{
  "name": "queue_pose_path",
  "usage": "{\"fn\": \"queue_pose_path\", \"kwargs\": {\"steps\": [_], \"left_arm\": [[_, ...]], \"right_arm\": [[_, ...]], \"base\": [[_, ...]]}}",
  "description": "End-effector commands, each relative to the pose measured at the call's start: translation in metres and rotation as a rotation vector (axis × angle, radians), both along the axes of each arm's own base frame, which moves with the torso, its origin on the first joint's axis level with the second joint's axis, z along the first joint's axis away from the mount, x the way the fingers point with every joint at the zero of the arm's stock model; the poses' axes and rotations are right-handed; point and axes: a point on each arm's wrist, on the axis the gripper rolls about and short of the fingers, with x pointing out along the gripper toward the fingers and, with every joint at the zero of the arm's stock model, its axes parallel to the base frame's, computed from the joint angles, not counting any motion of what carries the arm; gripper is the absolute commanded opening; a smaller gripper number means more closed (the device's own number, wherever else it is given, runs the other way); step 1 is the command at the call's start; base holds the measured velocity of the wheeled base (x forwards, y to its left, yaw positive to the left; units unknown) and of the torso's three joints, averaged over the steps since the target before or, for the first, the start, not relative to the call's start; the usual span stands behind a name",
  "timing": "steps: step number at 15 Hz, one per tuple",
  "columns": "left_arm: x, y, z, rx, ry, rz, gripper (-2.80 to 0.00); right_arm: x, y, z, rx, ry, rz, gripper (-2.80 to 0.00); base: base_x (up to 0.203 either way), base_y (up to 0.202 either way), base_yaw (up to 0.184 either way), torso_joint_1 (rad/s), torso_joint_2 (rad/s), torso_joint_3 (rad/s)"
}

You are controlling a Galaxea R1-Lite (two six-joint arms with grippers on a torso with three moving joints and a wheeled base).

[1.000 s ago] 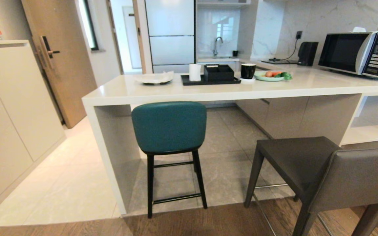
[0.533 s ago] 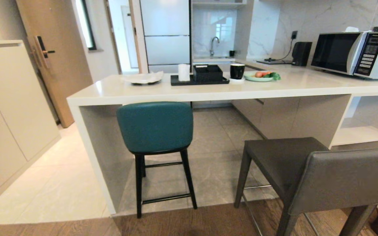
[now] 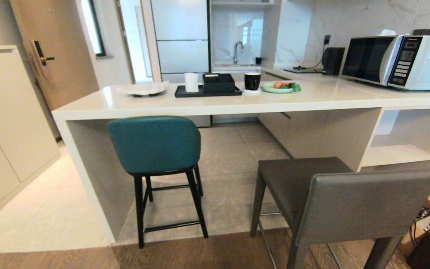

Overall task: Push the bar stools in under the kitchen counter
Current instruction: Push the gray chair back under the dining table

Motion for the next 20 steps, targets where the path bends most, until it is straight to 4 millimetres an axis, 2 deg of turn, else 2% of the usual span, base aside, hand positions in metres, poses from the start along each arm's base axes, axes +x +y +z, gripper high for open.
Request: {"fn": "queue_pose_path", "kwargs": {"steps": [1,20], "left_arm": [[0.0001,0.0,-0.0001,0.0,0.003,0.0,-2.8],[0.0002,0.0,-0.0002,-0.001,0.003,0.001,-2.8]], "right_arm": [[0.0001,0.0,0.0,-0.003,0.002,0.001,-2.8],[0.0001,-0.0001,0.0001,0.021,0.001,-0.006,-2.8]], "base": [[0.0,-0.195,0.003,0.003,0.0,0.006],[0.0,-0.194,0.001,0.003,0.0,0.002]]}}
